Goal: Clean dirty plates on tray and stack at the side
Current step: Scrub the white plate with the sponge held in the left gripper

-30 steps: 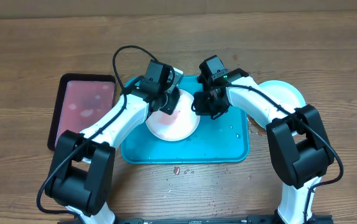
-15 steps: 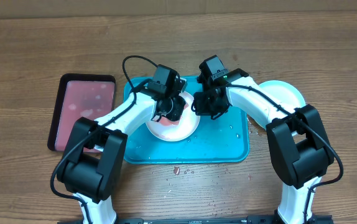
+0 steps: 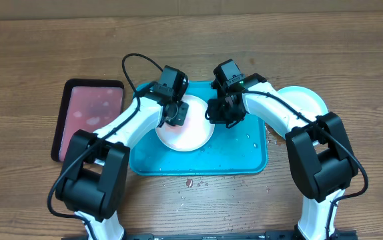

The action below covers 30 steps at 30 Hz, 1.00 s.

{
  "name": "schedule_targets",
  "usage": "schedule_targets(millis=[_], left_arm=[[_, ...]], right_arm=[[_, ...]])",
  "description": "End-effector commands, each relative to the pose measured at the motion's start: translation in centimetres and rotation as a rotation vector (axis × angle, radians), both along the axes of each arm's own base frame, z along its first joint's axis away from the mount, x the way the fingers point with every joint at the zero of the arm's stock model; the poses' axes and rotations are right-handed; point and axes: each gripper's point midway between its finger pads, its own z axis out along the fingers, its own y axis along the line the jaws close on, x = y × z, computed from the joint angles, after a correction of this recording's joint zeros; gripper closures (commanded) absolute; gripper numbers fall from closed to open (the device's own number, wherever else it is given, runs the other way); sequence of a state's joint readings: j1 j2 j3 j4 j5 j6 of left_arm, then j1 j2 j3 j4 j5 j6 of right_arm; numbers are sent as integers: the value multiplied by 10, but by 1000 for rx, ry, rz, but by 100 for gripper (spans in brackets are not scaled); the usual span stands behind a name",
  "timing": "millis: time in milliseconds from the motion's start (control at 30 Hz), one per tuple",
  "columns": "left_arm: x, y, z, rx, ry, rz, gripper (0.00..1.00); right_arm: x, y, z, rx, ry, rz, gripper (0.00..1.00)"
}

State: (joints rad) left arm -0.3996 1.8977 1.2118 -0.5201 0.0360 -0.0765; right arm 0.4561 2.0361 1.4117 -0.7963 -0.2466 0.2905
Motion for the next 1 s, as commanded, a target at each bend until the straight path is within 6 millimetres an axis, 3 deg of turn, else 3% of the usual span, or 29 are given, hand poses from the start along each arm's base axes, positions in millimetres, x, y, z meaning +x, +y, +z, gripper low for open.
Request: schedule_targets(millis=[0, 333, 400, 500, 533, 567, 667, 867, 933, 967], left_arm=[[-10, -47, 27, -255, 59, -38, 96], [-24, -54, -11, -224, 155, -29, 96], [-23, -45, -20, -167, 155, -7, 96], [-13, -13, -27, -10, 103, 63, 96], [-4, 11, -24, 93, 57, 134, 96], [0, 22, -21, 136, 33, 168, 96], [10, 39, -7, 177, -21, 210, 96], [24, 40, 40, 73, -104, 235, 96], [25, 37, 59, 26, -134, 232, 96], [25, 36, 69, 2, -149, 229, 96]], right_arm=[[-1, -1, -4, -13, 1, 7, 96], [-2, -1, -4, -13, 1, 7, 96], [-2, -1, -4, -14, 2, 7, 96], [-2, -1, -4, -13, 2, 7, 96], [-2, -1, -4, -14, 2, 7, 96], [-2, -1, -4, -14, 2, 7, 96], [-2, -1, -4, -14, 2, 7, 96], [-2, -1, -4, -13, 2, 7, 96], [-2, -1, -4, -13, 1, 7, 89], [-2, -1, -4, -13, 1, 7, 80]])
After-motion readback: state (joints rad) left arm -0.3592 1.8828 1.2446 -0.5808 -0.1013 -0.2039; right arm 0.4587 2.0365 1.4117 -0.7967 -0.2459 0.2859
